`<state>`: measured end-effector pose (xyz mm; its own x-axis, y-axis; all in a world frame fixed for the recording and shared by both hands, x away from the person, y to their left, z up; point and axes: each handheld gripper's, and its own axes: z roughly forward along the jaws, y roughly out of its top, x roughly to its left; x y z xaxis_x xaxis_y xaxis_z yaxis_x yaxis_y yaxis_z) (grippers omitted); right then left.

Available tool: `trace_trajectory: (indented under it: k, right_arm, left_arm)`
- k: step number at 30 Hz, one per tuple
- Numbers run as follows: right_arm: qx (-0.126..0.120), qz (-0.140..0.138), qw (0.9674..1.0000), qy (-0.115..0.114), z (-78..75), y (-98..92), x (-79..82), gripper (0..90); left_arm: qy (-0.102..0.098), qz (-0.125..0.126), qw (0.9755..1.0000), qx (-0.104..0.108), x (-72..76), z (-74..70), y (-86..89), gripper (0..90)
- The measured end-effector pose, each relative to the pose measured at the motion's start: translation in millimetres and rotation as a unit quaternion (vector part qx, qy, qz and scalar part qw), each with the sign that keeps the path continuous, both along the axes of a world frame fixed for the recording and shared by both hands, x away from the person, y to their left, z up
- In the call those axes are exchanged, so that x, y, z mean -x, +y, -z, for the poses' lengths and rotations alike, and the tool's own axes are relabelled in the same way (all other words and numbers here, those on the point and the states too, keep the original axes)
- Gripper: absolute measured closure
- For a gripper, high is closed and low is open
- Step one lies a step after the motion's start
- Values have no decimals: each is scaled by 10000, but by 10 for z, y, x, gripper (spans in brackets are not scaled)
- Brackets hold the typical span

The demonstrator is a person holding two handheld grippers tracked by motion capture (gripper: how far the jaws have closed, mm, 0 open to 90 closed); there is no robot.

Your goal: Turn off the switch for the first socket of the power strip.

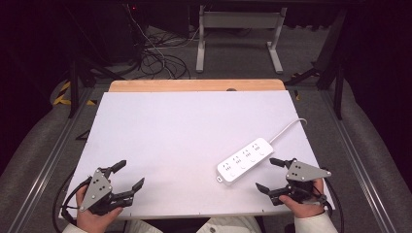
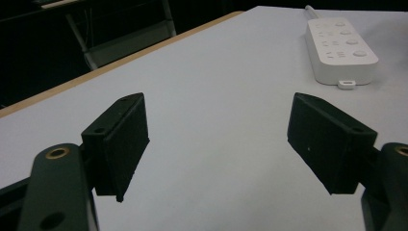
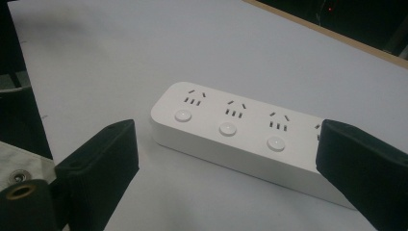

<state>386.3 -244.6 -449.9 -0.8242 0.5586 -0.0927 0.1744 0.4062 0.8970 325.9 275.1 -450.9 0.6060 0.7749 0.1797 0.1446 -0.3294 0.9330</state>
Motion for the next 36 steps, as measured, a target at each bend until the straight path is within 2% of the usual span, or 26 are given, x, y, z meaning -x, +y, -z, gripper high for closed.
trace_trajectory:
  k: [2,7,12,19,27,32,36]
  right_arm:
    - [2,1,10000,-3,1,2,1,80]
    - [-49,58,10000,-26,5,-6,-7,70]
    - [-85,87,9999,-21,7,6,-15,73]
    - [-61,78,9999,-71,2,31,-6,86]
    - [28,-3,9999,-117,-55,36,13,206]
    - [227,191,9996,-43,-133,27,-6,275]
    - [200,253,9995,38,-164,22,-36,323]
  left_arm:
    - [19,-3,10000,22,8,0,-6,227]
    - [50,-24,10000,-79,15,-12,-20,227]
    - [87,-53,9999,-23,34,-15,-26,227]
    - [8,-68,9999,-85,39,-20,-26,225]
    - [51,-68,10000,-49,42,-18,-32,225]
    - [77,-83,9999,-41,37,-16,-36,225]
    - [91,-89,9999,-46,40,-17,-38,225]
